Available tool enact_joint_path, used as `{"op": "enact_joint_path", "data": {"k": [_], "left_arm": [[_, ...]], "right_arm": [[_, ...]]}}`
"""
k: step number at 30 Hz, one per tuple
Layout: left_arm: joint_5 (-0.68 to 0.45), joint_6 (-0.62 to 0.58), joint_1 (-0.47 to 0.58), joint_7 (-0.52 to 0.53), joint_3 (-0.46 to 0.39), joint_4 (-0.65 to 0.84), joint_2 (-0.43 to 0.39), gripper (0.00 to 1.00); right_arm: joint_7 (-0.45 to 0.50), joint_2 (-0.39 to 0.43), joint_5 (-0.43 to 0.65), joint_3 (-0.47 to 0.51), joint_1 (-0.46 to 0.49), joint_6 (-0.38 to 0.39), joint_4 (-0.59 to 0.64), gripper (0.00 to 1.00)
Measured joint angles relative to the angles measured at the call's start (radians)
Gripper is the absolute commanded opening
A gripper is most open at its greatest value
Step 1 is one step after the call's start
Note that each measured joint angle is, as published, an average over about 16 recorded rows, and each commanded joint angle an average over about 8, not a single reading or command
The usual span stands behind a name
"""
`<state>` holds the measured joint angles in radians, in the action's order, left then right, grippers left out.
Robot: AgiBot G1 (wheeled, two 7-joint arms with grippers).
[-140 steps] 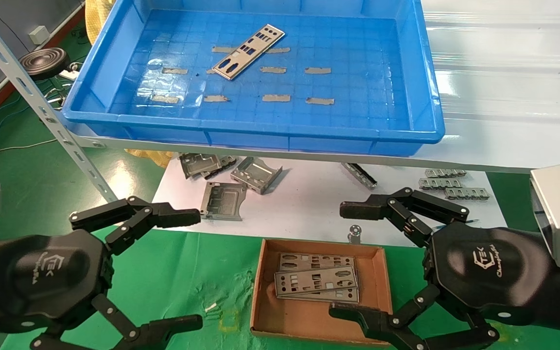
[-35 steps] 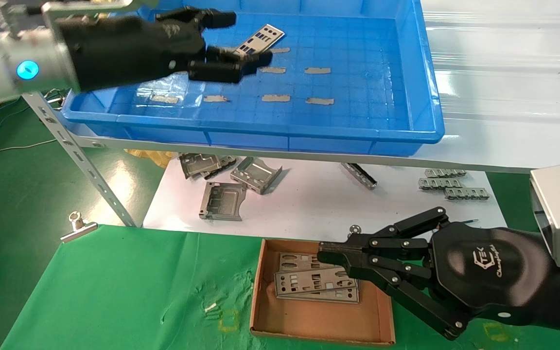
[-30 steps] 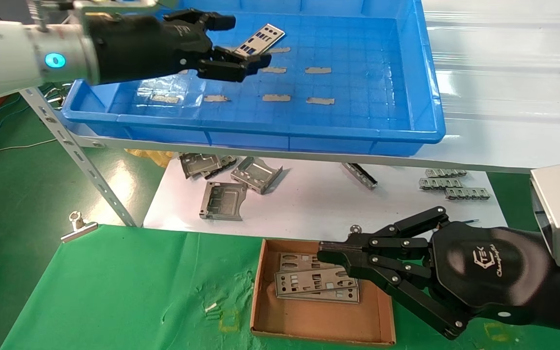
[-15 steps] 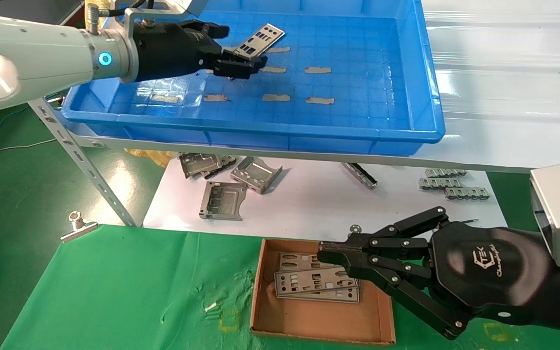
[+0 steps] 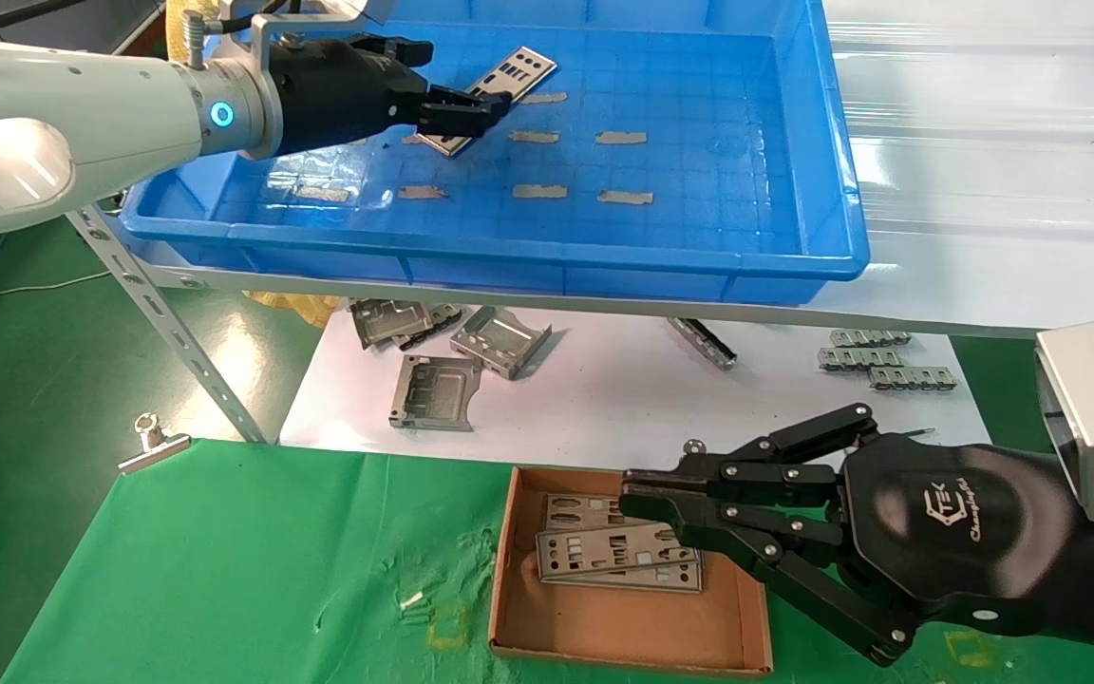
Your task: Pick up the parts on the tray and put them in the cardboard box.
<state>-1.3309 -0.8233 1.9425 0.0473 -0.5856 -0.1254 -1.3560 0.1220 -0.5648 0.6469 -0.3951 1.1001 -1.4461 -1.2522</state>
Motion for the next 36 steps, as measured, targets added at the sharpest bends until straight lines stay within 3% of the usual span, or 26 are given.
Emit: {"op": "enact_joint_path", "data": {"k": [5, 7, 12, 14, 36], "left_arm": [[0.008, -0.003, -0.005, 0.021, -0.01, -0.008, 0.0, 0.98], [0.011, -0.004, -0.007, 0.028, -0.014, -0.011, 0.0, 0.8], [0.017, -0.004, -0.011, 0.042, -0.026, -0.017, 0.0, 0.17], [0.019, -0.003, -0.014, 0.047, -0.031, -0.021, 0.0, 0.02], [0.068, 0.039, -0.039, 0.047, -0.077, -0.053, -0.001, 0.0]], "right_arm": [[0.0, 0.0, 0.0, 0.0, 0.0, 0.0, 0.0, 1.0], [0.0, 0.0, 0.0, 0.0, 0.0, 0.0, 0.0, 1.0], [0.0, 0.0, 0.0, 0.0, 0.0, 0.0, 0.0, 1.0], [0.0, 0.0, 0.0, 0.0, 0.0, 0.0, 0.0, 1.0], [0.0, 0.0, 0.0, 0.0, 0.0, 0.0, 0.0, 1.0]]}}
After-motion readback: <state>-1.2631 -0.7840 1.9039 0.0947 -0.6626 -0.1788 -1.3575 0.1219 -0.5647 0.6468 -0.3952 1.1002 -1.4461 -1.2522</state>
